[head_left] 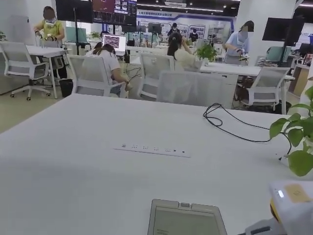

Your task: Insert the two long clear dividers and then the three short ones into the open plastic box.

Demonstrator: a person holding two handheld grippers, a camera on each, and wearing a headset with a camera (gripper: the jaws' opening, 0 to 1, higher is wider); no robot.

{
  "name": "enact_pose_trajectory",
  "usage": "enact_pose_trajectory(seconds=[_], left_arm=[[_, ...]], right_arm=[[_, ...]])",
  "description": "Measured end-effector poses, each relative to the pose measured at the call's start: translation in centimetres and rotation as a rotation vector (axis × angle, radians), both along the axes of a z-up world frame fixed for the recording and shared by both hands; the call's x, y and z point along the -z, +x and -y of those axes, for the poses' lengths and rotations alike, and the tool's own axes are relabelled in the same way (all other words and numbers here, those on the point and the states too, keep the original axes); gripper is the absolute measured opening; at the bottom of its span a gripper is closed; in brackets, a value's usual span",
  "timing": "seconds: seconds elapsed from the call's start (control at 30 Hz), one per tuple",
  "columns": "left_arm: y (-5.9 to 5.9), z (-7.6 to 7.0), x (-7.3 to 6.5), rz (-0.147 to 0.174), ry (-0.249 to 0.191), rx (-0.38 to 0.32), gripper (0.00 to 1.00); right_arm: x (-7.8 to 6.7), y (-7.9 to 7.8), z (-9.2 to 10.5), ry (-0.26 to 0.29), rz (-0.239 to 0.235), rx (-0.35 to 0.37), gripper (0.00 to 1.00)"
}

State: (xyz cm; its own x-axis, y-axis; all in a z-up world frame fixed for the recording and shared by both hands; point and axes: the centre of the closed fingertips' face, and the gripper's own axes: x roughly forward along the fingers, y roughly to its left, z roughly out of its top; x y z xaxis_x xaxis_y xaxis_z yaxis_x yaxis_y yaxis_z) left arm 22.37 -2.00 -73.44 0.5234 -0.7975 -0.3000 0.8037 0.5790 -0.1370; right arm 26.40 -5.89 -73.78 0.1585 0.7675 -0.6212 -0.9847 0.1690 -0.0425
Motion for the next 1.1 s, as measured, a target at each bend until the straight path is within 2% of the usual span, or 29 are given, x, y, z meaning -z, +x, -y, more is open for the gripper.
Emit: enact_pose_trajectory(seconds=[0.47, 1.1], left_arm=[[0.4, -0.4, 0.4, -0.019, 0.002, -0.037, 0.73], [0.6, -0.5, 0.6, -0.021, 0.011, -0.043, 0.75]], right_arm=[[1.4, 1.0, 0.9, -0.042, -0.025, 0.048, 0.02], [2.7, 1.3, 1.2, -0.056, -0.061, 0.06, 0.02]])
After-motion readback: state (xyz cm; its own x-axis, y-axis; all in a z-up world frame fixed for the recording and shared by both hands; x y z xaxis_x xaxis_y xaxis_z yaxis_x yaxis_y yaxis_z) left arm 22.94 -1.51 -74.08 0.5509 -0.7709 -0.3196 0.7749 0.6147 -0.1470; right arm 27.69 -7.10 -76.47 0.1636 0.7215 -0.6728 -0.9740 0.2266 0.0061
